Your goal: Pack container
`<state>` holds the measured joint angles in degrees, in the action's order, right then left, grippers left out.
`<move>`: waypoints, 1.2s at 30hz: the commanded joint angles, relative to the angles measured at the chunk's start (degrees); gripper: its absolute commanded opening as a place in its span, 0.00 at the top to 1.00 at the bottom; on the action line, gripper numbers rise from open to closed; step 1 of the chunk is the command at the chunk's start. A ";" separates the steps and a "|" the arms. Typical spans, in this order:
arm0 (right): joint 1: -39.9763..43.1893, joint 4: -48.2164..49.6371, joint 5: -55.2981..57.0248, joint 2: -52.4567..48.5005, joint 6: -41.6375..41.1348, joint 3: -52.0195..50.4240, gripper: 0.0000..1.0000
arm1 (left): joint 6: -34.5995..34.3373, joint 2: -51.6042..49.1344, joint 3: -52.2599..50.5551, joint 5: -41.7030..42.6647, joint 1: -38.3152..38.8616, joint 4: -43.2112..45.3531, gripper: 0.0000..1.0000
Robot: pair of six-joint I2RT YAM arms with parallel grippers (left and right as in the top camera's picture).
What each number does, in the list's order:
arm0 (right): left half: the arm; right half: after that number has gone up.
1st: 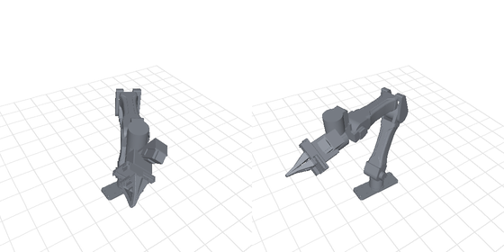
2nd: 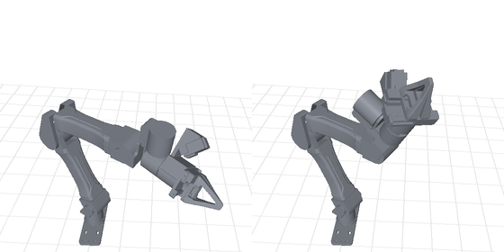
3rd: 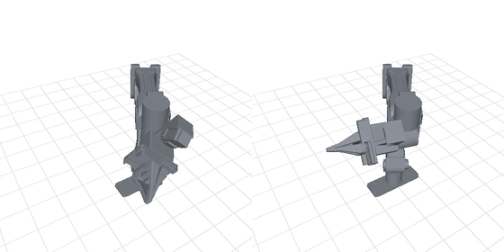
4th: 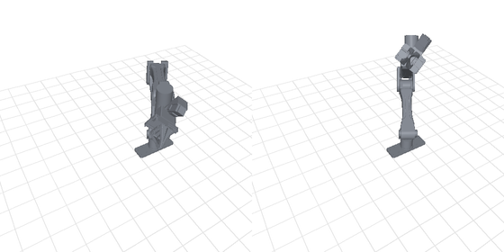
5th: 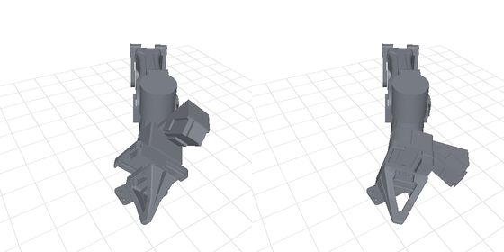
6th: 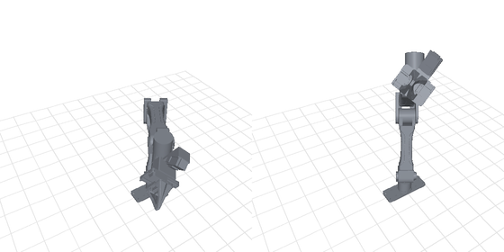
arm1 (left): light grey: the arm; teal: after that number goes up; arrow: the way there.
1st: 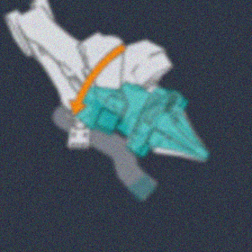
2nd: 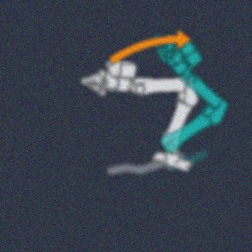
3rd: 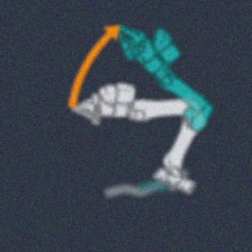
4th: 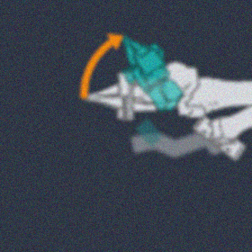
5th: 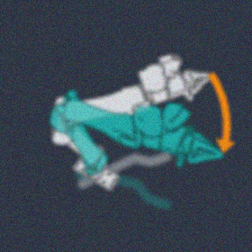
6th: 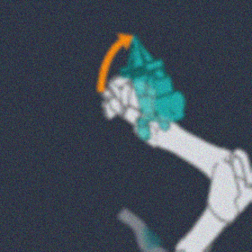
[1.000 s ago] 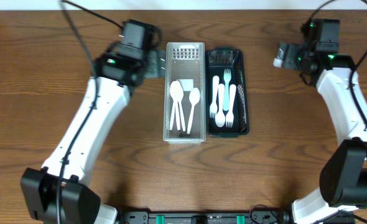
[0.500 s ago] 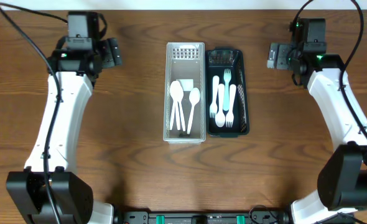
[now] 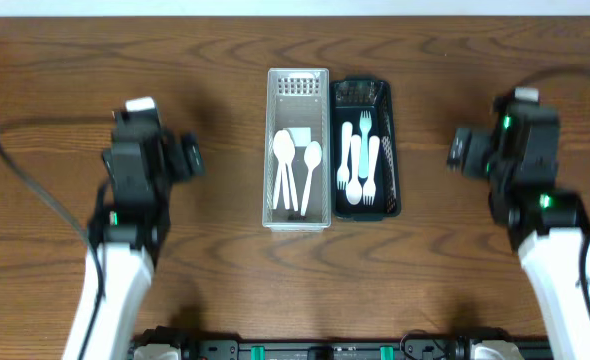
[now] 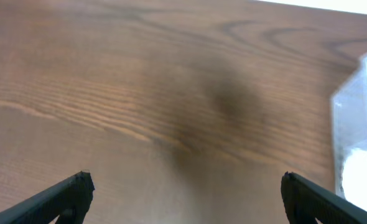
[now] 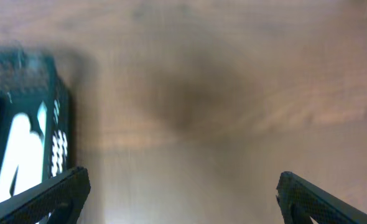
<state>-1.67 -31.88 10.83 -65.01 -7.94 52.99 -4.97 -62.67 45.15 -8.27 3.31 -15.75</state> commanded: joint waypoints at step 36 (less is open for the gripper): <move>-4.63 -14.69 0.96 33.14 -7.89 -18.51 0.01 | 9.25 41.40 -18.88 0.28 7.72 -4.79 0.02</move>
<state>-5.56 -46.50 11.99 -32.12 -14.90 34.63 3.29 -21.58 26.61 -7.73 10.72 -20.49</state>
